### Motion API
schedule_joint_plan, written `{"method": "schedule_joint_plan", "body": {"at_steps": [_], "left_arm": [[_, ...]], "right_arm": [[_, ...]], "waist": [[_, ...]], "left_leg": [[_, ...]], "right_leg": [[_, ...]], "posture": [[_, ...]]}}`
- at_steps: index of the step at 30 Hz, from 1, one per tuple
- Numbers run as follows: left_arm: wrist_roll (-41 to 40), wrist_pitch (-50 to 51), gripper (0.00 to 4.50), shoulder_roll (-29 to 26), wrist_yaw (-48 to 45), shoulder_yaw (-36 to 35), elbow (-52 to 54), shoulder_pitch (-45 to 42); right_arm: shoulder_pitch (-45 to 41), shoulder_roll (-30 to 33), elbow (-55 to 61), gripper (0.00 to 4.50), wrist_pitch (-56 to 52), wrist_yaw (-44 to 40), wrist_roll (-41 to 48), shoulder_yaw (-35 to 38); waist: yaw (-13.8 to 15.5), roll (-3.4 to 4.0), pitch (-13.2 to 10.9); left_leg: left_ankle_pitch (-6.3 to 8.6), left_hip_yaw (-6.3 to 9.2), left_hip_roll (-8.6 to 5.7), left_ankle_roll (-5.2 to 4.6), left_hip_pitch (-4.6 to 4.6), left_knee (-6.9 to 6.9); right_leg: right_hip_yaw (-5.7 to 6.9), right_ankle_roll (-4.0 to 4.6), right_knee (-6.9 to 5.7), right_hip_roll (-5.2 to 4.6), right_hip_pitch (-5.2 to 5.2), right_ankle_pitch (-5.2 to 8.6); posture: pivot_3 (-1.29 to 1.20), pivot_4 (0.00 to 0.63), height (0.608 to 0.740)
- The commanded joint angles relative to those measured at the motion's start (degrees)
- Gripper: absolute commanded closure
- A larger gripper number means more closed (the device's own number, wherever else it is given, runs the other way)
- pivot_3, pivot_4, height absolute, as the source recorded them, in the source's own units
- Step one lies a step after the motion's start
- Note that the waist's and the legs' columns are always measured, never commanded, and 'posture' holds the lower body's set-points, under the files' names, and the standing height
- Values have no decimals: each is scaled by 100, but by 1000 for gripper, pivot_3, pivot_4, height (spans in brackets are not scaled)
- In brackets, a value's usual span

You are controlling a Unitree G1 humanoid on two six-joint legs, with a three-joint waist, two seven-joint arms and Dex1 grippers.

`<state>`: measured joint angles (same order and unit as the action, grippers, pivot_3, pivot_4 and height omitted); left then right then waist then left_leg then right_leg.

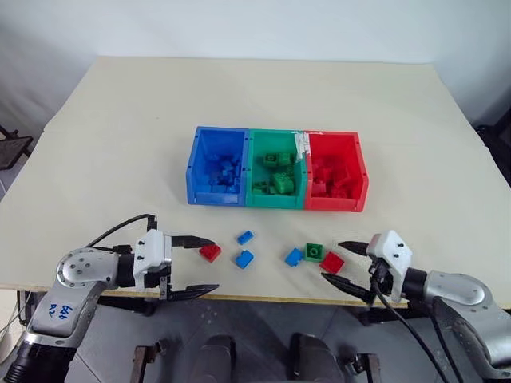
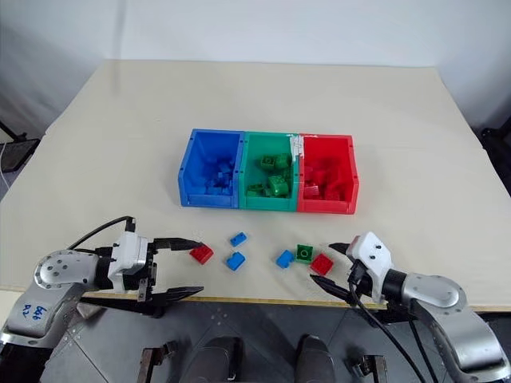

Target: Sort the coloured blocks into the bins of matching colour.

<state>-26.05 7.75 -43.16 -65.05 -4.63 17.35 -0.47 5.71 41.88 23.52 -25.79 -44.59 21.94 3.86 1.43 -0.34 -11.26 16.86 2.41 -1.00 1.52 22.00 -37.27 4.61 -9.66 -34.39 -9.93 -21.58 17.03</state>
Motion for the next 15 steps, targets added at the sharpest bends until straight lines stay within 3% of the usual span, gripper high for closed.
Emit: {"method": "schedule_joint_plan", "body": {"at_steps": [1, 7, 10, 15], "left_arm": [[-173, 85, 0, -48, 65, -152, 358, 98], [-183, 67, 0, 14, 112, -100, 387, -17], [-137, 6, 0, 121, 266, -133, 344, -7], [-145, 0, 0, 420, 897, -637, 216, 139]], "right_arm": [[13, -48, 33, 953, 40, 7, -62, -68], [154, 116, -163, 2968, 408, -321, -140, 10], [14, 118, -348, 3036, 671, -799, 378, 432], [-1444, -73, -1024, 3036, 518, -646, 954, 918]], "waist": [[6, 0, 0], [-1, 0, 0], [-1, -1, 0], [-76, 3, -2]], "left_leg": [[0, 0, 0, 0, 0, 0], [0, -1, 2, -1, -1, -2], [0, -1, 3, 0, 0, -2], [0, -9, 12, 1, -5, -10]], "right_leg": [[0, 0, -1, 0, 0, 0], [-1, 0, -1, 4, 1, 0], [-1, 0, -1, 5, 1, 0], [-9, 2, -2, 12, 2, -4]], "posture": [[0, 150, 740], [0, 150, 740], [0, 150, 740], [0, 150, 740]]}}
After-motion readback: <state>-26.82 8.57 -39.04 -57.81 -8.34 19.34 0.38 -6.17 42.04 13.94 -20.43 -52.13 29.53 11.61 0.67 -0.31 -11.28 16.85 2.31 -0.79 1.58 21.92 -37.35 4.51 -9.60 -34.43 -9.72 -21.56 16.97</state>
